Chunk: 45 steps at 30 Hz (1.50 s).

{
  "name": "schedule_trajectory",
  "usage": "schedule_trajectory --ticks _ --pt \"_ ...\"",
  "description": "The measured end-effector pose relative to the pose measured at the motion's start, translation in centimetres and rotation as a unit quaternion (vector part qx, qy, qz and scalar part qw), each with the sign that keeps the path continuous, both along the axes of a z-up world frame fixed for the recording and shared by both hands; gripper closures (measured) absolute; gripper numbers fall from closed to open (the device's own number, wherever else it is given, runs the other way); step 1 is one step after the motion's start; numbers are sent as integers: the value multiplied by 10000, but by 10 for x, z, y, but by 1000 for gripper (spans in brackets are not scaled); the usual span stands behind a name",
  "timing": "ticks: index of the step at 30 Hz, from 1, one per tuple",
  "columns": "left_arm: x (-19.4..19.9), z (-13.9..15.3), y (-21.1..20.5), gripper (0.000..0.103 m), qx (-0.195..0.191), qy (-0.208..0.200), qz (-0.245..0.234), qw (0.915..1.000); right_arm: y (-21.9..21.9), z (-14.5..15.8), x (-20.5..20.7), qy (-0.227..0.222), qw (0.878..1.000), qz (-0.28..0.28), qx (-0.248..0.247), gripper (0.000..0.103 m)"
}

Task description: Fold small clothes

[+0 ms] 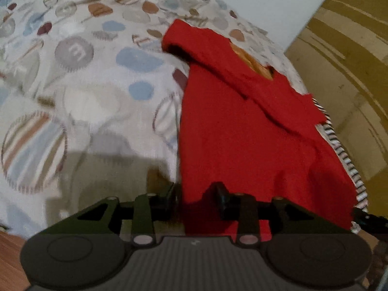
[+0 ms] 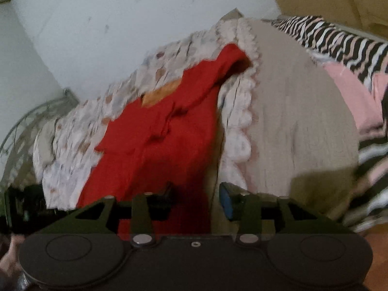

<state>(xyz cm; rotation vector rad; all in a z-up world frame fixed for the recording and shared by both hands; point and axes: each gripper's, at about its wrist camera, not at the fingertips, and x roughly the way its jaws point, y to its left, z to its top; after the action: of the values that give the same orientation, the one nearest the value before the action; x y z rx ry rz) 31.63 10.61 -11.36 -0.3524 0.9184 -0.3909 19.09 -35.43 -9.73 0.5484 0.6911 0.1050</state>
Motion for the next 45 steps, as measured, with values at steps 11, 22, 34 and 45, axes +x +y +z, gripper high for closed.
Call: schedule_trajectory --ticks 11,22,34,45 --pt "-34 28 -1 99 446 190 46 9988 34 5 -42 316 9977 429 -423 98" --pt "-33 33 -14 99 1377 116 -32 9904 38 20 -55 713 9863 521 -1392 100" --pt "-51 108 -8 99 1138 -520 -91 9921 34 73 -70 150 9940 498 -964 101" --pt "-43 54 -19 96 1471 -110 -33 9891 38 29 -61 673 9896 368 -1216 100"
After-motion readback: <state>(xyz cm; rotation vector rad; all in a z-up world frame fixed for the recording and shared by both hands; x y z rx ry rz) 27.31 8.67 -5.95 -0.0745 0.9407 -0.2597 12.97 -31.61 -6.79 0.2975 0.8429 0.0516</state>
